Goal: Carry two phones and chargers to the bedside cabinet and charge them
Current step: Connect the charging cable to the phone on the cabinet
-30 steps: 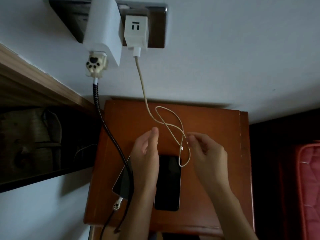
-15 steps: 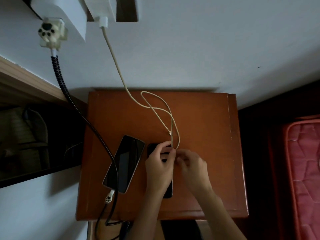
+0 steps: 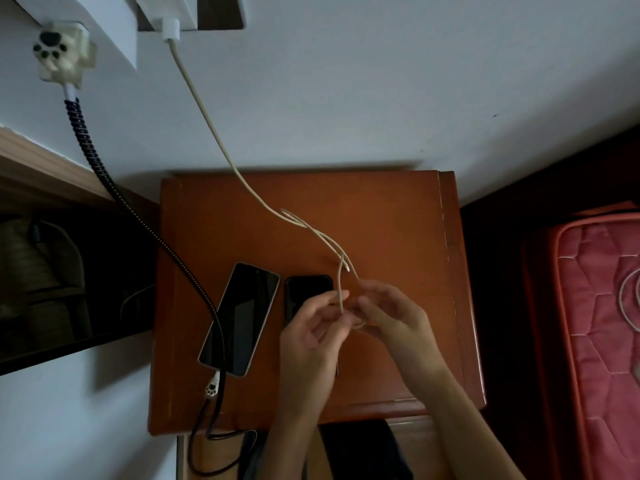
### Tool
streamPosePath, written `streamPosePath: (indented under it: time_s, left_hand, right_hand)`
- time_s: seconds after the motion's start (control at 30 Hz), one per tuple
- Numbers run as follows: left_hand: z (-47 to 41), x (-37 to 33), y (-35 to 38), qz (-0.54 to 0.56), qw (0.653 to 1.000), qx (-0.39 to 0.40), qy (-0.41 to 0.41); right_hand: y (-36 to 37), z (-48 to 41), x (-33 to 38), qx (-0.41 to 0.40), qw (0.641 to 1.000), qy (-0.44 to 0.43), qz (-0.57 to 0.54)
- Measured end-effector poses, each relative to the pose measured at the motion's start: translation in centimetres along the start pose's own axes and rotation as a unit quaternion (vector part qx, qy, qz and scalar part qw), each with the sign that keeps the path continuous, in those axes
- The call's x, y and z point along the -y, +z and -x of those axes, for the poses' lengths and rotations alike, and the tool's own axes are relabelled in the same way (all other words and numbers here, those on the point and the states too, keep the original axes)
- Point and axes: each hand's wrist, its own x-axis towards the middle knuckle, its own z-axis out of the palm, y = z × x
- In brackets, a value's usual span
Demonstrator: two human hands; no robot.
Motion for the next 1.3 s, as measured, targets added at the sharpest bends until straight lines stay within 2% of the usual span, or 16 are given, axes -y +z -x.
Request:
streamPosePath:
  time_s: [0.1, 0.2, 0.4, 0.57, 0.63, 0.73, 0.83, 0.87, 0.93, 1.0, 1.03, 1.1, 1.17, 1.3]
  left_hand:
    - [0.2, 0.0, -1.4, 0.136, 0.99, -0.011, -0.042]
    - [0.4, -0.3, -3.0, 0.256, 0.964, -0.002, -0.073]
    - [-0.7, -0.8, -6.0, 0.294, 0.95, -0.087, -0.059]
    - [-0.3, -0.8, -7.1, 0.332, 0.938, -0.088, -0.056]
    - [0.0, -0.6, -7.7, 0.299, 0.949, -0.079, -0.057]
    - [0.8, 0.3, -8.1, 0.108, 0.992, -0.044, -0.043]
    - [1.7, 1.3, -8.1, 0.015, 0.998, 0.015, -0.067]
    - [2.2, 1.6, -7.9, 0.017, 0.996, 0.024, -0.083]
    - [3.0, 2.4, -7.6, 0.033, 0.994, 0.013, -0.107]
    - [3.9, 3.2, -7.4, 0.014, 0.995, -0.004, -0.095]
    - [4.3, 3.6, -7.2, 0.0, 0.996, -0.006, -0.085]
    - [4.8, 4.3, -6.8, -0.02, 0.997, 0.006, -0.076]
    - [5.4, 4.9, -6.5, -0.053, 0.995, 0.032, -0.081]
    - [6.4, 6.0, -6.1, -0.159, 0.975, 0.082, -0.129]
  right_hand:
    - [0.1, -0.4, 0.8, -0.009, 0.972, 0.062, -0.226]
    - [-0.2, -0.8, 1.7, 0.018, 0.933, 0.077, -0.351]
    - [-1.3, -1.1, 3.1, 0.08, 0.908, 0.083, -0.403]
    - [-1.2, -1.3, 3.6, 0.083, 0.91, 0.082, -0.397]
    - [-1.0, -1.7, 3.8, 0.061, 0.919, 0.086, -0.38]
    - [-0.9, -2.2, 3.9, 0.04, 0.939, 0.086, -0.331]
    - [-0.7, -2.4, 3.7, 0.027, 0.963, 0.072, -0.26]
    - [-0.5, -2.4, 3.6, 0.004, 0.974, 0.065, -0.216]
    - [0.0, -2.2, 2.8, -0.092, 0.995, 0.025, -0.018]
    - [0.7, -1.6, 1.8, -0.172, 0.968, -0.044, 0.179]
    - [1.1, -1.3, 1.5, -0.173, 0.959, -0.066, 0.213]
    - [2.1, -0.8, 0.9, -0.113, 0.966, -0.038, 0.227]
    - [3.0, -0.6, 0.3, -0.023, 0.971, 0.043, 0.235]
    - [4.5, 0.0, -0.9, 0.121, 0.967, 0.14, 0.174]
